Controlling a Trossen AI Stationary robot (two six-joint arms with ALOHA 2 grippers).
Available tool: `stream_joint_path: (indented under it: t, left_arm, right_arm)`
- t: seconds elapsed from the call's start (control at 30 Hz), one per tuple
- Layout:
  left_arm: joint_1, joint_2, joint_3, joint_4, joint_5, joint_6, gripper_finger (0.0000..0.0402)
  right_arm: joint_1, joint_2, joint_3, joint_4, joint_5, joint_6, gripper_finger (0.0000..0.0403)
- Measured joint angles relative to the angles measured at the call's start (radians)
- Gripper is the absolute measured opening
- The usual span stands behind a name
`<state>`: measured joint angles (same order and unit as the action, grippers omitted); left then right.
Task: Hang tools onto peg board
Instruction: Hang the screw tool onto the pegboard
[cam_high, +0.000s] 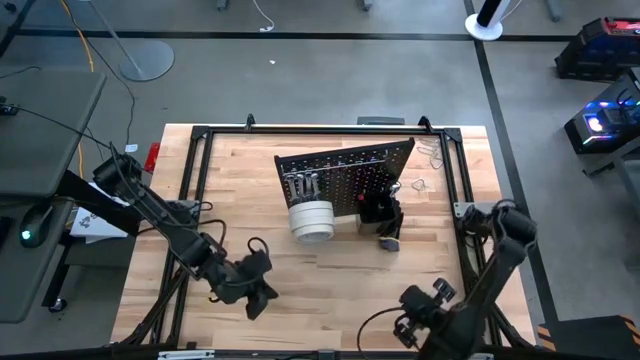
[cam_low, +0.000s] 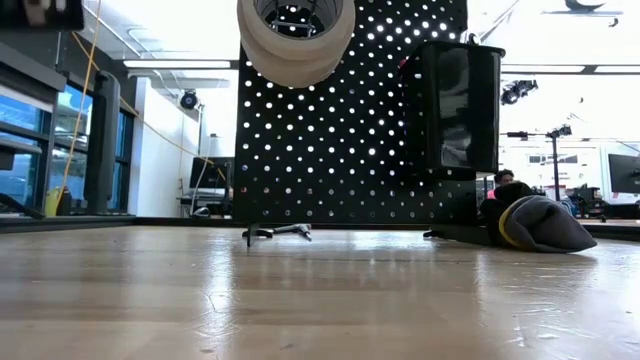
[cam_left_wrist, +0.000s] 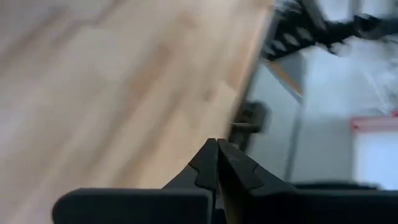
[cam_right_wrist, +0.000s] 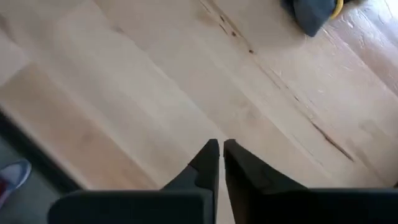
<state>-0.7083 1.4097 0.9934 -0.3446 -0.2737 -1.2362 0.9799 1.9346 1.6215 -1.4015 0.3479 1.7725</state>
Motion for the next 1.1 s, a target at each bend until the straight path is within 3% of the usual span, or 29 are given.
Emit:
stream_joint_path:
  t: [0.17,0.33,0.4,0.47,0.53,0.6,0.67,0.8,0.97,1.1]
  left_arm:
    - [0.011,-0.002,0.0,-0.133,-0.141,-0.152,0.0001]
    - [0.038,-0.042,0.0,-0.184,-0.191,-0.157,0.0]
    - [0.049,-0.071,0.0,-0.212,-0.19,-0.117,0.0]
    - [0.068,-0.115,0.0,-0.252,-0.193,-0.078,0.0]
    - [0.08,-0.16,0.002,-0.31,-0.219,-0.044,0.0]
    - [0.091,-0.197,0.001,-0.385,-0.253,-0.009,0.0]
    - [0.109,-0.235,0.001,-0.448,-0.29,0.025,0.0]
    - [0.146,-0.297,0.001,-0.539,-0.352,0.105,0.0]
    - [0.215,-0.358,0.001,-0.601,-0.375,0.222,0.0]
    - [0.268,-0.379,0.001,-0.61,-0.374,0.318,0.0]
  right_arm:
    - [-0.07,-0.001,-0.067,0.0,0.047,0.065,0.0003]
    - [-0.146,-0.164,-0.307,0.382,0.115,-0.097,0.0]
    - [-0.157,-0.254,-0.425,0.562,0.049,-0.203,0.0]
    - [-0.169,-0.343,-0.542,0.642,-0.098,-0.237,0.0]
    - [-0.174,-0.413,-0.65,0.633,-0.202,-0.182,0.0]
    - [-0.177,-0.483,-0.75,0.593,-0.211,-0.067,0.0]
    - [-0.189,-0.568,-0.821,0.577,-0.143,0.073,0.0]
    - [-0.218,-0.705,-0.915,0.469,0.116,0.378,0.0]
    - [-0.39,-0.83,-0.924,0.29,0.227,0.382,0.0]
    - [-0.518,-0.928,-0.928,0.271,0.335,0.352,0.0]
